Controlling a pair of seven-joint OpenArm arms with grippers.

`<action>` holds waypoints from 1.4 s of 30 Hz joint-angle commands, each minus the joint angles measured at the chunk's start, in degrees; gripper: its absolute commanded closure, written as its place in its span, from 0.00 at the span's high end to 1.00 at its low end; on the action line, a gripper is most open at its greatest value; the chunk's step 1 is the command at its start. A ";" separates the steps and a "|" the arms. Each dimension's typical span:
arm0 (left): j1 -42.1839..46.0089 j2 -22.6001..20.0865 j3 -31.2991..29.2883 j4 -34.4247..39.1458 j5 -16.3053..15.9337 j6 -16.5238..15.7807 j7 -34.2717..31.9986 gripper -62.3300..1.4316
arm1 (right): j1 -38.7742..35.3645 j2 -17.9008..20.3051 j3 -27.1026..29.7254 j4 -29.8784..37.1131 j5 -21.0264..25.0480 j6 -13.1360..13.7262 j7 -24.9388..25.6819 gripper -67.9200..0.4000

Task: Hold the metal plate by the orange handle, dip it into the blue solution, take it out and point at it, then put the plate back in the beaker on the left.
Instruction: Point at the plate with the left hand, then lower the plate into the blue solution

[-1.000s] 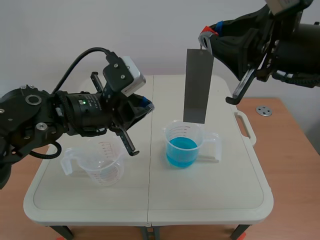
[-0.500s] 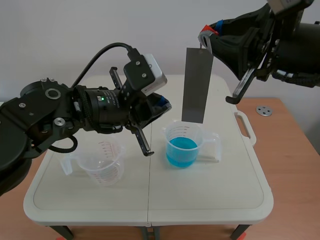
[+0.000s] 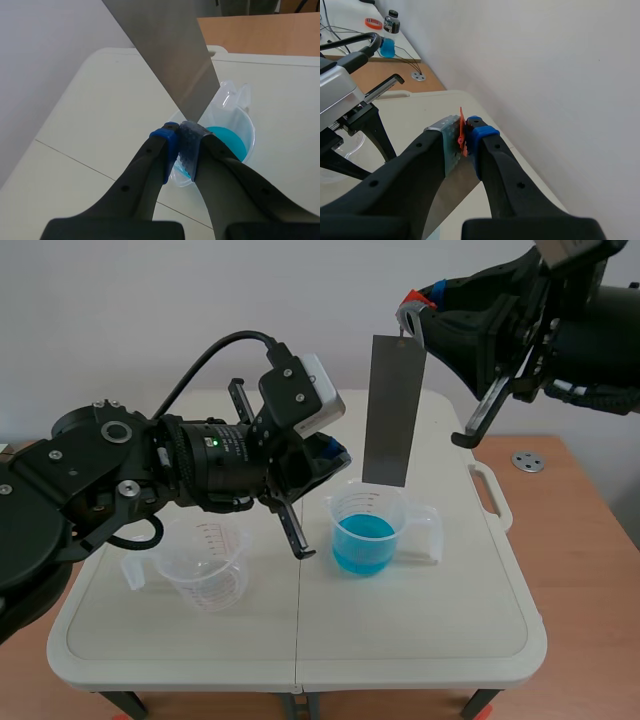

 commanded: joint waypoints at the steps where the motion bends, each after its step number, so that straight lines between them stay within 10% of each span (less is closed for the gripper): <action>1: -0.46 0.09 -0.35 0.92 -0.55 0.31 -0.31 0.06 | 1.18 0.15 0.44 1.49 0.83 0.33 0.96 0.02; 22: 8.94 -14.34 -9.27 8.41 -7.26 2.05 -4.33 0.06 | 1.18 0.15 0.44 1.49 0.83 0.33 1.33 0.02; 42: 40.87 -23.82 -39.58 24.39 -14.16 2.32 -10.62 0.06 | 1.31 -0.79 0.42 1.49 -0.09 0.33 1.31 0.02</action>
